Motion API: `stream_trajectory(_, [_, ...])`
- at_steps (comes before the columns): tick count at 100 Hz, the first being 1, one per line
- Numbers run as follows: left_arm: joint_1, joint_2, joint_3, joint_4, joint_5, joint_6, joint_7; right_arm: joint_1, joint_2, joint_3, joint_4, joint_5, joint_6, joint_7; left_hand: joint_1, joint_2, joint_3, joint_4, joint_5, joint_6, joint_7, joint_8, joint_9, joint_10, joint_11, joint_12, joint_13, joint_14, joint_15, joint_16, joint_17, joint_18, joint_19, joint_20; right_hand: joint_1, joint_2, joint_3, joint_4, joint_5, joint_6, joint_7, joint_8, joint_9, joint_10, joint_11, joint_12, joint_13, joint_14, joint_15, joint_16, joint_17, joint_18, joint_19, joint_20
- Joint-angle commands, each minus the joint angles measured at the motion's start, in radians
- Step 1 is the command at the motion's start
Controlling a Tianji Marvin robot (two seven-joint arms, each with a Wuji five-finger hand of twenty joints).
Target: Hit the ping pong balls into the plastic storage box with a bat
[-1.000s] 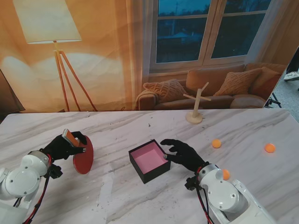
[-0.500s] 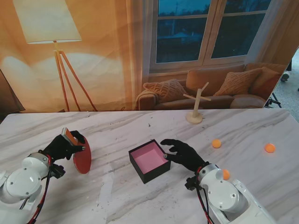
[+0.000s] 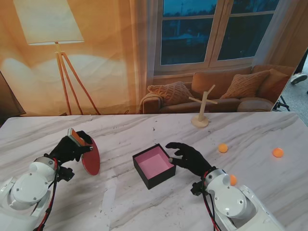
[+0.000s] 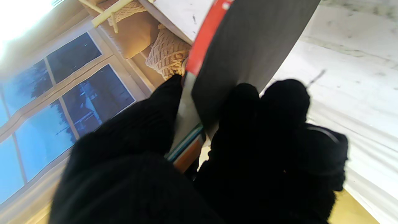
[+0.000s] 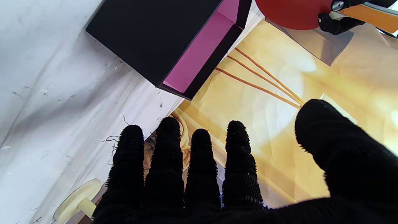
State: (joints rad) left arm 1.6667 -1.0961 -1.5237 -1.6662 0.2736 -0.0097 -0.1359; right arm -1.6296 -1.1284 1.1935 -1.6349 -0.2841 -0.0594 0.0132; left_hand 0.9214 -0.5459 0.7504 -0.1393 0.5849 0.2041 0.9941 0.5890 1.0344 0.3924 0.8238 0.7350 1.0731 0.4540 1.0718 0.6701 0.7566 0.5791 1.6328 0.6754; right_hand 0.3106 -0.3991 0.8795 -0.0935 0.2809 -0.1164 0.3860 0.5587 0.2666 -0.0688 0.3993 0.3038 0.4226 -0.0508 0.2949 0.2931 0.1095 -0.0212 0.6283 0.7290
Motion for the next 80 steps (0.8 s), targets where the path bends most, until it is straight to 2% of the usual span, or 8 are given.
stream_trajectory(1, [-0.011, -0.014, 0.013, -0.016, -0.021, -0.009, -0.005, -0.001, -0.003, 0.003, 0.003, -0.007, -0.006, 0.006, 0.067, 0.01, 0.059, -0.006, 0.031, 0.048, 0.041, -0.013, 0.005, -0.054, -0.009, 0.0, -0.006, 0.132, 0.006, 0.0, -0.023, -0.094, 0.036, 0.017, -0.027, -0.003, -0.015, 0.027, -0.024, -0.032, -0.015, 0.001, -0.035, -0.02, -0.008, 0.006, -0.017, 0.002, 0.008, 0.015, -0.004, -0.021, -0.012, 0.011])
stream_trajectory(42, [-0.077, -0.039, 0.101, -0.015, -0.116, -0.004, 0.059, -0.008, -0.005, 0.021, 0.001, -0.017, -0.021, -0.013, 0.076, 0.015, 0.051, -0.006, 0.025, 0.044, 0.044, -0.008, -0.002, -0.054, -0.005, 0.028, -0.021, 0.133, 0.015, 0.011, -0.047, -0.098, 0.038, 0.041, -0.026, -0.006, -0.013, 0.027, -0.021, -0.027, -0.013, 0.004, -0.032, -0.021, -0.009, 0.007, -0.017, 0.0, 0.009, 0.015, -0.001, -0.02, -0.016, 0.01])
stream_trajectory(80, [-0.14, -0.073, 0.205, -0.016, -0.198, 0.011, 0.157, -0.018, -0.003, 0.06, -0.02, -0.033, -0.029, -0.013, 0.069, 0.013, 0.054, -0.005, 0.027, 0.044, 0.044, -0.005, 0.006, -0.054, 0.006, 0.036, 0.004, 0.124, 0.043, 0.02, -0.009, -0.111, 0.064, 0.055, -0.024, -0.005, -0.013, 0.027, -0.008, -0.018, -0.008, 0.007, -0.026, -0.017, -0.009, 0.008, -0.014, 0.001, 0.009, 0.015, -0.001, -0.02, -0.016, 0.012])
